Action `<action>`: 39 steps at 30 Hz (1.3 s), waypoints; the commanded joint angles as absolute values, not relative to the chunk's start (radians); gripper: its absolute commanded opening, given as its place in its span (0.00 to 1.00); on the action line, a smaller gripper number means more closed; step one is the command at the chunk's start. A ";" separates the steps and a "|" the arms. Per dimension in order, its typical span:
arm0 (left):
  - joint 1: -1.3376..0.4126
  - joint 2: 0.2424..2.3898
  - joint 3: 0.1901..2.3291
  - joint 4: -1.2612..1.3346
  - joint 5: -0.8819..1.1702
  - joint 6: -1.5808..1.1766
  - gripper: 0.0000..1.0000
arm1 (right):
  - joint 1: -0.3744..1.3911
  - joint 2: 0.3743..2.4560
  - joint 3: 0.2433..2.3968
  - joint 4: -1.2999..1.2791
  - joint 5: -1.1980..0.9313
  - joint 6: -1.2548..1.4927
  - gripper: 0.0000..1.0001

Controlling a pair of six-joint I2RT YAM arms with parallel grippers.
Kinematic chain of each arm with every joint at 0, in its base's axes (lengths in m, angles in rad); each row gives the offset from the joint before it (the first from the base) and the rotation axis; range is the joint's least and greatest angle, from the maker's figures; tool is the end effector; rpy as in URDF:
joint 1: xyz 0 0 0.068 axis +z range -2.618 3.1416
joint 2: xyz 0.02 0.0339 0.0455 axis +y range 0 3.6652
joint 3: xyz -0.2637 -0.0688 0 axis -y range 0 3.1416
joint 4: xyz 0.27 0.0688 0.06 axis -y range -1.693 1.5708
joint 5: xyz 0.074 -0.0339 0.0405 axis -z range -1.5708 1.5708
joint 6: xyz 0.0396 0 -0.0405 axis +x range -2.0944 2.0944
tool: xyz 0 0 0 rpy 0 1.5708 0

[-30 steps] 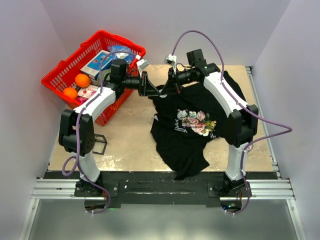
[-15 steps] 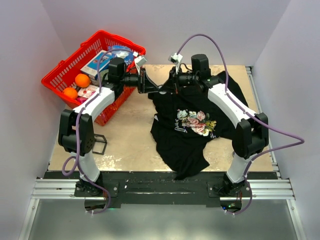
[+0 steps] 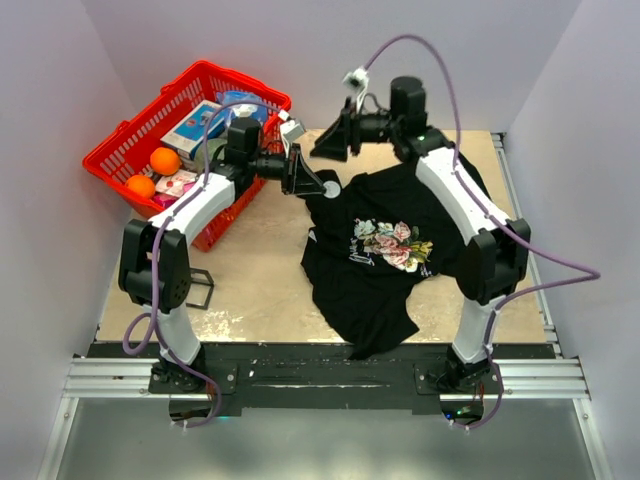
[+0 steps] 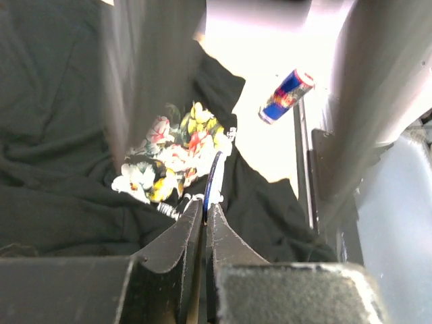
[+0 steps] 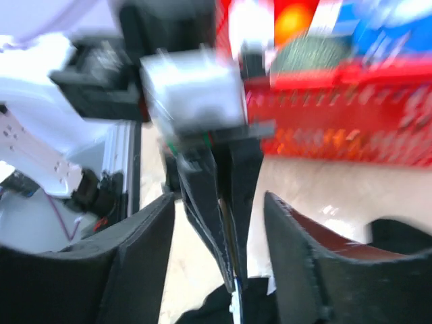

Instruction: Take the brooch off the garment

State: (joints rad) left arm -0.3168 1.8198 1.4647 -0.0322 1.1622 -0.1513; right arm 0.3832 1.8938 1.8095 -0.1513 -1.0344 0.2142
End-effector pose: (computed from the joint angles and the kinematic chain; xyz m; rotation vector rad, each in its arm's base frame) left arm 0.4088 -0.1723 0.2976 0.9399 1.7270 -1.4295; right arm 0.4227 0.2071 0.3786 -0.9174 1.6553 1.3394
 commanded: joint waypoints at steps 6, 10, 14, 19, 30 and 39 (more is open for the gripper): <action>-0.316 1.775 1.509 -0.253 1.085 0.121 0.00 | 0.215 1.781 1.939 -0.353 -1.005 0.065 0.77; -0.318 1.763 1.519 -0.329 1.054 0.196 0.00 | 0.209 1.698 1.734 -0.371 -0.726 -0.077 0.98; -0.319 1.746 1.528 -0.414 0.987 0.311 0.00 | 0.212 1.671 1.611 -0.370 -0.493 -0.117 0.99; -0.318 1.707 1.522 -0.536 0.916 0.471 0.00 | 0.210 1.646 1.517 -0.362 -0.458 -0.114 0.99; -0.282 1.583 1.505 -1.109 0.681 0.900 0.00 | 0.212 1.666 1.499 -0.353 -0.491 -0.069 0.99; -0.146 1.310 1.172 -1.203 0.206 1.218 0.00 | 0.212 1.715 1.511 -0.325 -0.535 -0.022 0.99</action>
State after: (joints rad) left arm -0.2008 1.3998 1.2842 -1.1133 0.4477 1.0290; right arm 0.2104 1.6974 1.4807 -0.3748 -0.4969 -0.0593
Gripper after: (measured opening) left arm 0.083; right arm 0.987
